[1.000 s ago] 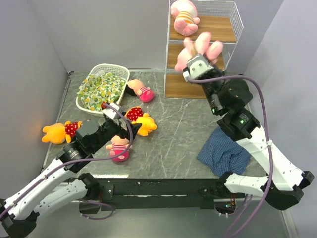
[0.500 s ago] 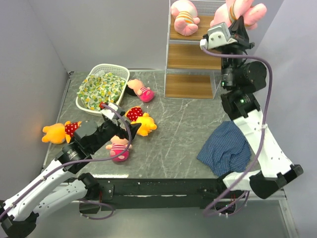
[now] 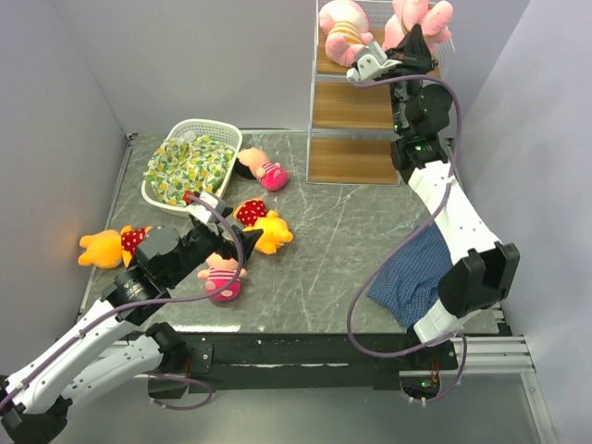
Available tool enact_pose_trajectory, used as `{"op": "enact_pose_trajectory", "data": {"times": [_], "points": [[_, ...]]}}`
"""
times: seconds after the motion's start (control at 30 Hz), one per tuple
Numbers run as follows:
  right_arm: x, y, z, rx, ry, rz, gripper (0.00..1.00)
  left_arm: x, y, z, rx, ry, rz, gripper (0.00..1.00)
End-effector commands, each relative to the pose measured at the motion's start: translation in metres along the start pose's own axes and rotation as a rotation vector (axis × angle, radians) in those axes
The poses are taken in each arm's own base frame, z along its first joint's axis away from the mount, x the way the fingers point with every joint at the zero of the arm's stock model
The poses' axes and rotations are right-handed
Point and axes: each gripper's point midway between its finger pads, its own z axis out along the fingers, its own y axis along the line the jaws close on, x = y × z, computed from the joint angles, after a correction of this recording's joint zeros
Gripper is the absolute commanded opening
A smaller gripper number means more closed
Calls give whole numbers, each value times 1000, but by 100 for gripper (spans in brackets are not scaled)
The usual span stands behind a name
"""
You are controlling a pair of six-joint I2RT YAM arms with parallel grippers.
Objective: Place and organize the stuffed toys onto the shelf
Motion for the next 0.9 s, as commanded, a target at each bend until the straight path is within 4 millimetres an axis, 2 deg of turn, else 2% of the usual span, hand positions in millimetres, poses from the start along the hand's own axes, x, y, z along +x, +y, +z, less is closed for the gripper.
{"op": "enact_pose_trajectory", "data": {"times": [0.0,0.07,0.1,0.17,0.2,0.23,0.27,0.3,0.33,0.4,0.53,0.87], "points": [[-11,-45,7,146,-72,-10,0,-10,-1,3,0,-40,-11,96],[-9,-35,7,137,-74,-16,3,-9,-2,4,6,-34,-12,97],[-4,-24,5,114,-61,-15,6,-9,-3,4,11,-34,-14,96],[1,-14,2,84,-42,13,18,-10,-3,3,13,-38,-14,96],[7,2,-1,32,-22,15,22,-13,-4,2,17,-45,-13,96],[6,3,-4,16,-22,39,29,-13,-3,1,12,-49,-14,96],[8,6,-7,-4,-17,51,32,-14,-3,0,11,-54,-13,96],[11,19,-11,-48,-4,64,35,-15,-3,-1,12,-60,-12,96],[9,18,-14,-59,-9,96,38,-16,-2,-1,6,-62,-11,97],[12,27,-20,-99,1,119,40,-16,-1,-2,5,-65,-12,96],[10,34,-28,-154,0,168,42,-14,-2,-1,8,-56,-12,96],[24,51,-30,-229,50,250,45,-17,-2,-3,6,-65,-11,96]]}}
